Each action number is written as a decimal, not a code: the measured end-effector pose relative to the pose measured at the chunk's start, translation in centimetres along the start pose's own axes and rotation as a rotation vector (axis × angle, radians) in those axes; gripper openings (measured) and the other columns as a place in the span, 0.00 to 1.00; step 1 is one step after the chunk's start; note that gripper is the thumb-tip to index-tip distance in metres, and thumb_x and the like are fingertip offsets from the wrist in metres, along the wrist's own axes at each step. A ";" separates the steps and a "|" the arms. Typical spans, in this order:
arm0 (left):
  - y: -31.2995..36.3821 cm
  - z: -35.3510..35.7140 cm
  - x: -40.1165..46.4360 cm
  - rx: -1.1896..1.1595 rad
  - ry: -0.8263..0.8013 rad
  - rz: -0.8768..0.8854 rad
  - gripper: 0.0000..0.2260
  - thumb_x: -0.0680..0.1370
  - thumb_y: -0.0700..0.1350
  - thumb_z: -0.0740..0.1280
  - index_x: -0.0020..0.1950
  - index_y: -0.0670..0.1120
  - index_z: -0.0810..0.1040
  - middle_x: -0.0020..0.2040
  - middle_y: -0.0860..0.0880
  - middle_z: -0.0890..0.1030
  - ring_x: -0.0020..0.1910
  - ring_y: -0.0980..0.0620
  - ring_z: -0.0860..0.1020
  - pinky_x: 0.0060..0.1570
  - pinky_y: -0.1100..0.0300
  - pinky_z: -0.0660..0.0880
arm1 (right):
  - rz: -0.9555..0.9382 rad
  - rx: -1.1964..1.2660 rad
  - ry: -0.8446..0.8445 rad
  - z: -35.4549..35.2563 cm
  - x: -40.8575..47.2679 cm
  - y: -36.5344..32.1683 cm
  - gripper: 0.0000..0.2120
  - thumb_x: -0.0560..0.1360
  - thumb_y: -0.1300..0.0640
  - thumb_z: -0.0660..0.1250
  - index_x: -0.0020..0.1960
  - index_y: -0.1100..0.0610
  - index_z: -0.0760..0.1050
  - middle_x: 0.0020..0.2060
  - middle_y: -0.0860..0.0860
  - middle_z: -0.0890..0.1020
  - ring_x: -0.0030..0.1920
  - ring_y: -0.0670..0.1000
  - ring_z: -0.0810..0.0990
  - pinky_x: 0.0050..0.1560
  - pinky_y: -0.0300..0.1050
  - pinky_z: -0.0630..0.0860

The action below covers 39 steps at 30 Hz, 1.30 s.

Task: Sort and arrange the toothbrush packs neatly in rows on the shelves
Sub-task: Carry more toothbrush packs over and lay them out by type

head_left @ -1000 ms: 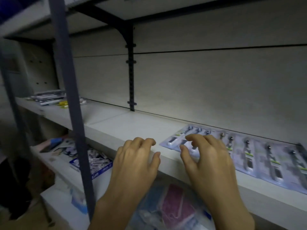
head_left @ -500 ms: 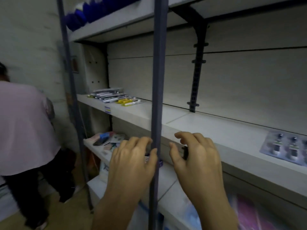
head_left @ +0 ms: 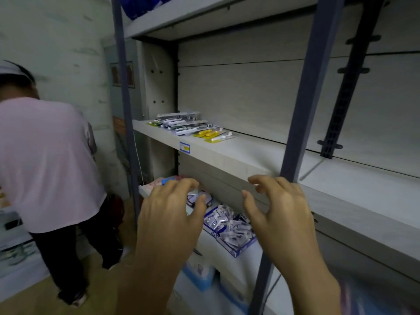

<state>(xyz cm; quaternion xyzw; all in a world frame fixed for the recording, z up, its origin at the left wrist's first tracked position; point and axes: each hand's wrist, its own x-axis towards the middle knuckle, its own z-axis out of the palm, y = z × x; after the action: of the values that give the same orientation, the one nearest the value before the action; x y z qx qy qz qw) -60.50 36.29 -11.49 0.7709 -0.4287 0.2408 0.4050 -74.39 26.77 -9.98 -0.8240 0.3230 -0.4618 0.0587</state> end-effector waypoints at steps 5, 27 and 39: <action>-4.5 2.7 5.8 0.038 0.017 0.007 0.13 0.73 0.53 0.63 0.51 0.48 0.81 0.44 0.50 0.82 0.42 0.47 0.78 0.40 0.57 0.69 | -0.003 0.027 -0.020 6.1 5.2 -0.5 0.12 0.74 0.50 0.67 0.57 0.51 0.78 0.46 0.50 0.80 0.49 0.54 0.76 0.48 0.53 0.75; -29.6 9.7 24.1 0.002 -0.049 0.026 0.11 0.73 0.52 0.63 0.47 0.47 0.81 0.39 0.49 0.82 0.35 0.47 0.79 0.34 0.55 0.76 | 0.023 -0.082 -0.013 31.2 20.6 -8.7 0.10 0.72 0.55 0.71 0.54 0.52 0.80 0.43 0.50 0.81 0.45 0.57 0.78 0.42 0.51 0.75; -39.8 12.9 34.0 -0.196 -0.178 0.057 0.09 0.74 0.51 0.69 0.53 0.53 0.79 0.45 0.59 0.76 0.44 0.55 0.74 0.43 0.60 0.70 | 0.209 -0.245 0.049 41.3 25.1 -14.0 0.10 0.71 0.55 0.73 0.52 0.52 0.81 0.41 0.49 0.82 0.43 0.56 0.78 0.40 0.53 0.77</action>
<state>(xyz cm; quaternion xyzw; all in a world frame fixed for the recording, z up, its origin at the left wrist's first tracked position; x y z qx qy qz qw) -8.59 21.90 -10.87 0.7335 -0.5060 0.1401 0.4317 -25.55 14.70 -9.65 -0.7753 0.4623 -0.4304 -0.0021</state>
